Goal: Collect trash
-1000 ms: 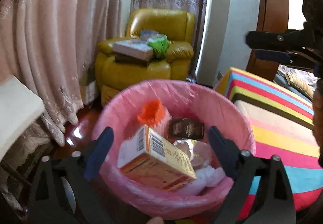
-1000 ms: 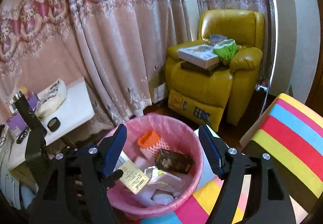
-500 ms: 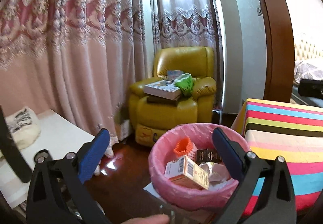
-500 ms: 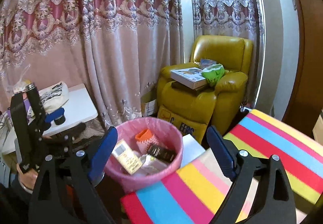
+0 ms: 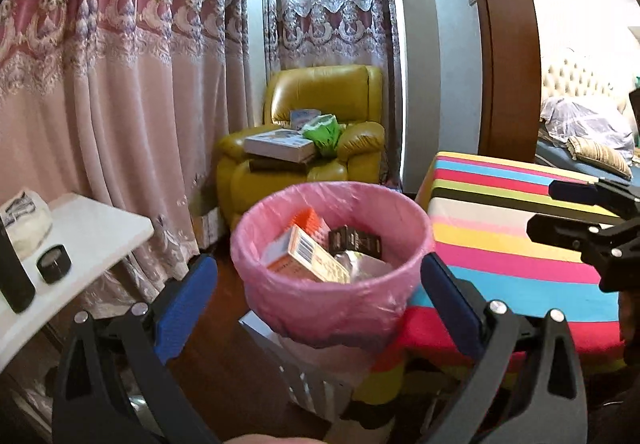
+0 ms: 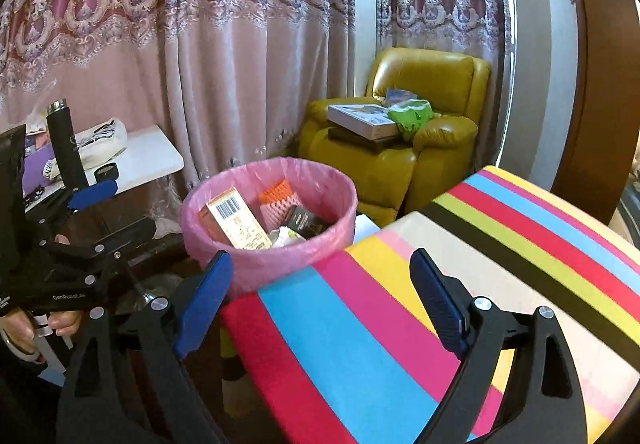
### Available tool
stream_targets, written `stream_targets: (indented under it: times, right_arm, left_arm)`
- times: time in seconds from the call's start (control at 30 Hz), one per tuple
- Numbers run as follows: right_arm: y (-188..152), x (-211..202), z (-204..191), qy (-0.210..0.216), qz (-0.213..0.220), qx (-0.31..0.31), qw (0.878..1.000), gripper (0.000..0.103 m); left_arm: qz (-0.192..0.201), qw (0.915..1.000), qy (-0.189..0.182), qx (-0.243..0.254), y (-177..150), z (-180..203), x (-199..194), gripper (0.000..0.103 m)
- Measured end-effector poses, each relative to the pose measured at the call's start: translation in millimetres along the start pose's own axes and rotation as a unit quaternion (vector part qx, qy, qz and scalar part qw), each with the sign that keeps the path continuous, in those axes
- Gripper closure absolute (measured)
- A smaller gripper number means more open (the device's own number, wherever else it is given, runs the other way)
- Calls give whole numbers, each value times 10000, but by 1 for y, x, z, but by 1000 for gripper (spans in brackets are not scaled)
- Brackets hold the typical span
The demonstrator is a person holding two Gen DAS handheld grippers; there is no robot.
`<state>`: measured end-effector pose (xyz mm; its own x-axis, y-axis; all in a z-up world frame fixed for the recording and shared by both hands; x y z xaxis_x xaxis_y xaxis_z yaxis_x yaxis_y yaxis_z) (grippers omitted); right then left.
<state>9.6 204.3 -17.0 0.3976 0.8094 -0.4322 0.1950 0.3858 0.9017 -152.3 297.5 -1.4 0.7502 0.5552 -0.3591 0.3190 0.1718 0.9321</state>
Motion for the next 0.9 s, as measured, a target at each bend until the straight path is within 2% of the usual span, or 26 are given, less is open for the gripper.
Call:
stream_targets:
  times: [0.13,0.9]
  right_arm:
    - [-4,3,1,-40,-75,-36,10000,18]
    - [-7,5,-4,-15,-63,-39,10000,18]
  left_arm:
    - [-87,9998,-72,-155,-4,-3,5,5]
    - [-148,9996,-253,53,-10,9,7,5]
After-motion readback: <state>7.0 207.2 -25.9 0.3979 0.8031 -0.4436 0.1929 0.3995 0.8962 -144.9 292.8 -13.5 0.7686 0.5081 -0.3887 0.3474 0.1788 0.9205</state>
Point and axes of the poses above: each gripper's, at about its wrist camera, not at the fingertips, and x roughly the way its jaws point, z to its right, y to its top, the point moved 4 cm from there along x, roughly the way its jaws point, and after that the axes turned 3 degrees about z, right-handed, at the moved point
